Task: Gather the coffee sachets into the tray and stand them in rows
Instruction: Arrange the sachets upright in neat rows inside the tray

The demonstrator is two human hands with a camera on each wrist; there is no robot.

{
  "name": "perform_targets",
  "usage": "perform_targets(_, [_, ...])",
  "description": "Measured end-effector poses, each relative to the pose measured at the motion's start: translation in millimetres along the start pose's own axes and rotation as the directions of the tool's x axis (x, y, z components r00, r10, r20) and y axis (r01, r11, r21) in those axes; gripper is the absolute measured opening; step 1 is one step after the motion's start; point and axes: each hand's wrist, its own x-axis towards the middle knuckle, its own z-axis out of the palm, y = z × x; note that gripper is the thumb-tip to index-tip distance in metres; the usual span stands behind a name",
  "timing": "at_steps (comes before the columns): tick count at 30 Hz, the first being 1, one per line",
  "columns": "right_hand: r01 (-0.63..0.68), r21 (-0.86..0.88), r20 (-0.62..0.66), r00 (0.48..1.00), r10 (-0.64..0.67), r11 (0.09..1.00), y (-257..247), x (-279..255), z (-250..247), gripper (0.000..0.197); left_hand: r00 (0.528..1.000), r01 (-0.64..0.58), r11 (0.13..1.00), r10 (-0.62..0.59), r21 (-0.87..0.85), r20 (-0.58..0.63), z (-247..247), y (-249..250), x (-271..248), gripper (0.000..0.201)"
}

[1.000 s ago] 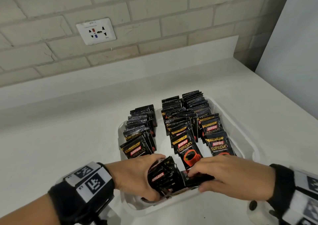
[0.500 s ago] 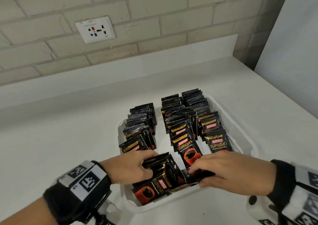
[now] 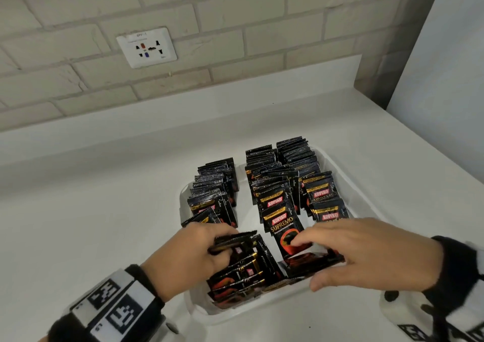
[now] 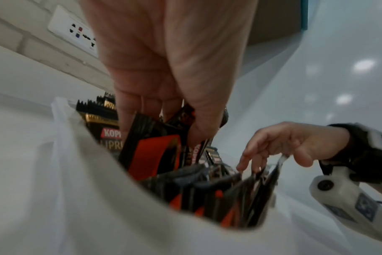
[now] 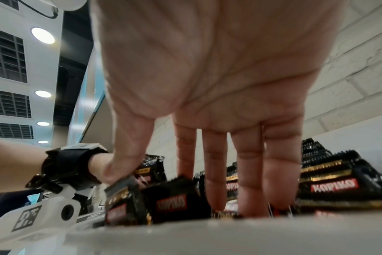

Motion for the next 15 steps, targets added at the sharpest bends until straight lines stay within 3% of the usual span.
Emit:
perform_targets(4, [-0.046,0.043,-0.152,0.987,0.052,0.998,2.9,-6.3,-20.3,0.065,0.974,0.044,0.949,-0.111,-0.313,-0.199,-27.2,6.9,-6.4,0.013])
perform_targets(7, [-0.009,0.264,-0.276,0.958,0.084,0.964,0.2,-0.3,-38.6,0.049,0.930,0.023,0.793,-0.241,-0.609,-0.278,-49.6,16.2,-0.5,0.013])
perform_targets(9, [0.089,0.473,-0.344,0.935,0.091,0.876,-5.3,10.5,-44.5,0.048,0.939,0.000,0.680,-0.252,-0.733,-0.233,-56.5,24.3,6.6,0.038])
perform_targets(11, [0.146,0.643,-0.330,0.939,0.100,0.752,-15.4,23.6,-45.5,0.059,0.946,0.022,0.642,-0.262,-0.766,-0.192,-52.8,32.4,15.7,0.058])
perform_targets(13, [0.144,0.767,-0.289,0.947,0.137,0.626,-23.0,37.2,-41.3,0.061,0.948,0.006,0.616,-0.255,-0.788,-0.192,-42.0,42.2,25.9,0.052])
perform_targets(15, [0.153,0.844,-0.298,0.931,0.212,0.514,-22.6,47.3,-35.5,0.049,0.952,-0.020,0.583,-0.237,-0.812,-0.194,-29.3,51.7,32.8,0.047])
